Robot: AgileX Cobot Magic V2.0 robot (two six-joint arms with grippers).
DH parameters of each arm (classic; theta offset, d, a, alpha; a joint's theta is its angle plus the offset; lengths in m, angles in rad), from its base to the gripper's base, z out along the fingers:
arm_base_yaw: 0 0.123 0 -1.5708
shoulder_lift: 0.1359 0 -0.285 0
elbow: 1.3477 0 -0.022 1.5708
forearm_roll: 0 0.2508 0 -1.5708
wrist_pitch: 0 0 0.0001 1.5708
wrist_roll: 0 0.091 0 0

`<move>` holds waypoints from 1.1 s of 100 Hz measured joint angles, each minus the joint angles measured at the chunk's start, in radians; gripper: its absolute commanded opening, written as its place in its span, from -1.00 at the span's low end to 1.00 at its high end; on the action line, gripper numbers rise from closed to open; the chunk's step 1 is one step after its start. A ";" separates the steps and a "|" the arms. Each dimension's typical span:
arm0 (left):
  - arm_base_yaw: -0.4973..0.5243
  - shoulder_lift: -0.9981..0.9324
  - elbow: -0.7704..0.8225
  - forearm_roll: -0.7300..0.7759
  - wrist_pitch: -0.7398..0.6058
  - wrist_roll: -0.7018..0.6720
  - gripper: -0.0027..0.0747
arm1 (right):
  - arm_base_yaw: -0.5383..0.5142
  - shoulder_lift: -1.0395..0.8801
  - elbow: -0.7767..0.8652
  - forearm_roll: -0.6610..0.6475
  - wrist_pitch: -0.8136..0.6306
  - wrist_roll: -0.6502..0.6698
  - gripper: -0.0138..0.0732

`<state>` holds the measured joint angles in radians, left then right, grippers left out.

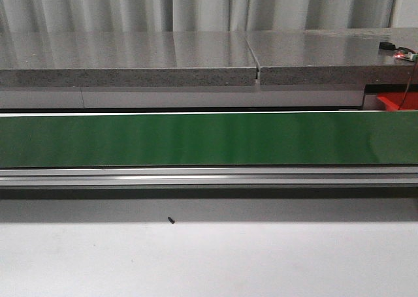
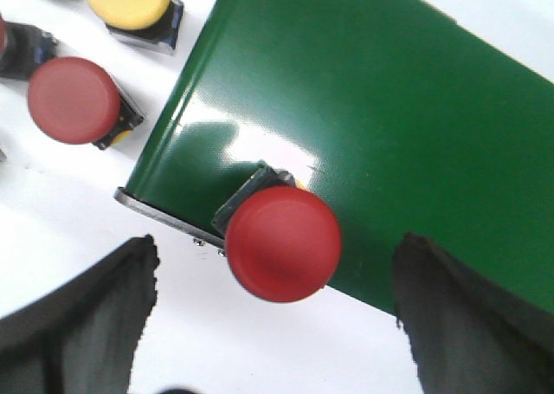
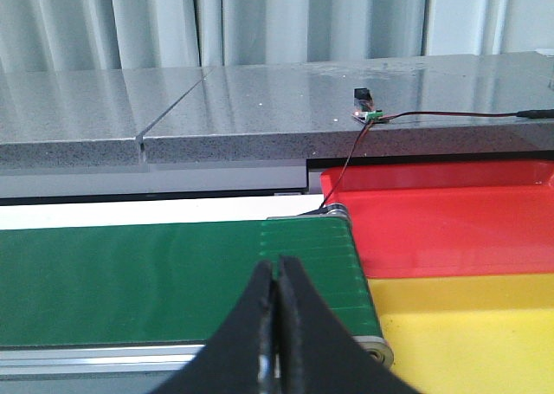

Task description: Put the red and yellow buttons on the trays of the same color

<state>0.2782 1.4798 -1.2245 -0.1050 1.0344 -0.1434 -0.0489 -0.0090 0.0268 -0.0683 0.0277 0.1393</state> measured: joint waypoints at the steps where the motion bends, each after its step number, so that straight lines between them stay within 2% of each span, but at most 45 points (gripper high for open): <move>1: 0.000 -0.007 0.000 0.002 0.000 0.000 0.49 | 0.000 0.000 0.000 0.000 0.000 0.000 -0.84; 14: 0.008 -0.067 -0.002 0.039 0.002 0.000 0.49 | 0.000 0.000 0.000 0.000 0.000 0.000 -0.84; 26: 0.059 -0.100 -0.002 0.050 0.011 0.000 0.49 | 0.000 0.000 0.000 0.000 0.000 0.000 -0.84; 66: 0.337 -0.042 0.000 0.071 0.040 0.069 0.49 | 0.000 0.000 0.000 0.000 0.000 0.000 -0.84; 80: 0.371 0.040 0.000 0.071 0.027 0.098 0.49 | 0.000 0.000 0.000 0.000 0.000 0.000 -0.84; 110: 0.377 0.192 0.000 0.079 -0.038 0.104 0.49 | 0.000 0.000 0.000 0.000 0.000 0.000 -0.84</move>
<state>0.6552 1.6721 -1.2249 -0.0263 0.9964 -0.0395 -0.0489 -0.0090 0.0268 -0.0683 0.0277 0.1393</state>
